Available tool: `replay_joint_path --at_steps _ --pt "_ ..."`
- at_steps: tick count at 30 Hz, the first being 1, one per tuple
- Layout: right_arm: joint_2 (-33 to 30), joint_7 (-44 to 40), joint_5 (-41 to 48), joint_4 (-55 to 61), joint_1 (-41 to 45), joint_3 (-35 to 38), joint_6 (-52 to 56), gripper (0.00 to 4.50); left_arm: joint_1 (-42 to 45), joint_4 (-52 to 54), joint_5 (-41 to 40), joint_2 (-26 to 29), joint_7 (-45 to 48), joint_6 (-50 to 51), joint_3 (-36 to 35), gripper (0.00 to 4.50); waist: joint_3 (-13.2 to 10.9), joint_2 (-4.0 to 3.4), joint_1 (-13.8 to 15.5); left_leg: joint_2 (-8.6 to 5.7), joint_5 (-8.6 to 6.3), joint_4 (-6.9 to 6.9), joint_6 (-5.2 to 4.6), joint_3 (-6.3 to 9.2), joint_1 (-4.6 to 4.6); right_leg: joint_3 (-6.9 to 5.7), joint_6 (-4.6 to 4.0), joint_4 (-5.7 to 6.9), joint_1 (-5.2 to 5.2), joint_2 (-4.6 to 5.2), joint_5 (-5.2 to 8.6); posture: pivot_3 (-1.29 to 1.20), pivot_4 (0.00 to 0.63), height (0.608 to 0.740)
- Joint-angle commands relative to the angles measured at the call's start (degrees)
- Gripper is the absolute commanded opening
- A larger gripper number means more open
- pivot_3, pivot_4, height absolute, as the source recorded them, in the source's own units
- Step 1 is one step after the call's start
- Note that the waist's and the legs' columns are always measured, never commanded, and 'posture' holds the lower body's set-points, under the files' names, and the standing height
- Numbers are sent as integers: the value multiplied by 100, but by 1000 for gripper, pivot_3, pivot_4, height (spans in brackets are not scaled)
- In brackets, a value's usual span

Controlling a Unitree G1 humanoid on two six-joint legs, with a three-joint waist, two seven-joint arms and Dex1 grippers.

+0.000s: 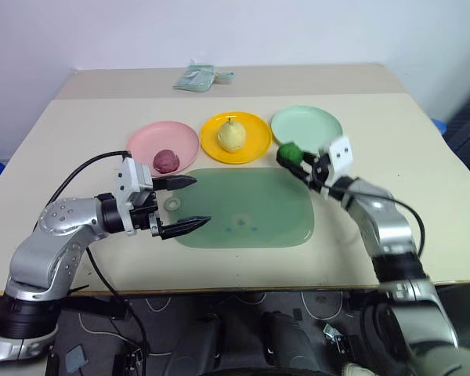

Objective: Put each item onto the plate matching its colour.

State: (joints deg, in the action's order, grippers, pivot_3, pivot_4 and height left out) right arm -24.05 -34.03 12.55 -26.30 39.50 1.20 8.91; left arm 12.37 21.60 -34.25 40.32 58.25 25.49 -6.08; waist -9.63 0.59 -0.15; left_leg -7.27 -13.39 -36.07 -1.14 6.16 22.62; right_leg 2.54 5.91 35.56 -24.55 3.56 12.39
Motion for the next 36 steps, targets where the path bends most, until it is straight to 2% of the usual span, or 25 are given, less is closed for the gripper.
replay_joint_path --at_steps 1,4,6,9,12,13,17,20,21,24,29,32,36 --pt "-37 189 -296 -1691 1000 195 -889 1706 -149 389 -16 -6 -283 -76 -225 4500 0 0 -24 0 0 2 0 1 0 -1 -1 -1 1 0 1 0 150 740" --pt "-19 298 -441 -3274 1878 274 -1358 1706 -365 626 -25 -6 -547 -47 -348 4500 0 1 -72 0 9 7 15 1 1 -2 -2 -9 2 0 1 0 150 740" --pt "-18 359 -572 -3923 2198 275 -1541 1706 -490 756 -29 4 -670 -43 -418 4500 0 1 -83 0 17 12 29 1 0 -1 -3 -14 3 0 1 0 150 740" --pt "-73 427 -811 -4532 2446 241 -1690 2817 -589 1012 -67 -28 -933 53 -426 4500 -1 1 -85 1 17 14 29 0 1 0 -3 -14 1 0 2 0 150 740" --pt "-116 489 -876 -4712 2534 334 -1796 4275 -580 1096 -62 -71 -1163 106 -393 4500 -2 -2 -84 0 17 12 29 1 0 0 -3 -12 1 0 1 0 150 740" --pt "-142 474 -880 -4720 2539 361 -1835 4451 -566 1102 -46 -98 -1245 110 -369 4500 -2 -2 -86 0 17 12 28 0 0 0 -3 -12 1 0 1 0 150 740" --pt "-315 88 -753 -4483 2395 546 -1993 4451 -500 1004 265 -214 -1617 103 -155 4500 -5 -7 -80 0 17 12 29 1 0 0 -3 -11 1 -1 1 0 150 740" --pt "-476 -471 -515 -3682 1966 706 -1982 4451 -337 835 544 -351 -1893 66 11 4500 -5 -8 -69 -1 16 12 26 1 0 0 -2 -13 3 -1 1 0 150 740" --pt "-529 -679 -368 -3034 1641 735 -1799 4451 -281 755 573 -394 -1933 64 31 4500 -5 -8 -54 -1 14 10 24 1 0 -1 -2 -11 4 -1 1 0 150 740" --pt "-742 -962 201 -409 276 855 -664 4451 -202 505 773 -441 -1947 -33 133 4500 -5 -9 -24 0 -1 8 -2 6 1 -3 -2 -12 6 -1 1 0 150 740" --pt "-1278 -874 1313 3615 -2389 1266 1517 4451 -257 322 838 -519 -1826 -213 174 4500 -5 -22 17 0 -6 8 -4 9 7 -2 -2 -11 -1 0 2 0 150 740" --pt "-1305 -599 1921 4876 -3543 1725 2278 4451 -303 242 972 -551 -1772 -398 263 4500 -3 -25 13 5 -10 2 1 3 4 3 -2 -10 3 -1 2 0 150 740" --pt "-1291 -369 1989 5510 -4484 2139 2468 4451 -272 124 1063 -624 -1798 -442 311 4500 -3 -24 78 8 -16 -7 10 1 -5 2 -19 -15 19 -1 15 0 150 740"
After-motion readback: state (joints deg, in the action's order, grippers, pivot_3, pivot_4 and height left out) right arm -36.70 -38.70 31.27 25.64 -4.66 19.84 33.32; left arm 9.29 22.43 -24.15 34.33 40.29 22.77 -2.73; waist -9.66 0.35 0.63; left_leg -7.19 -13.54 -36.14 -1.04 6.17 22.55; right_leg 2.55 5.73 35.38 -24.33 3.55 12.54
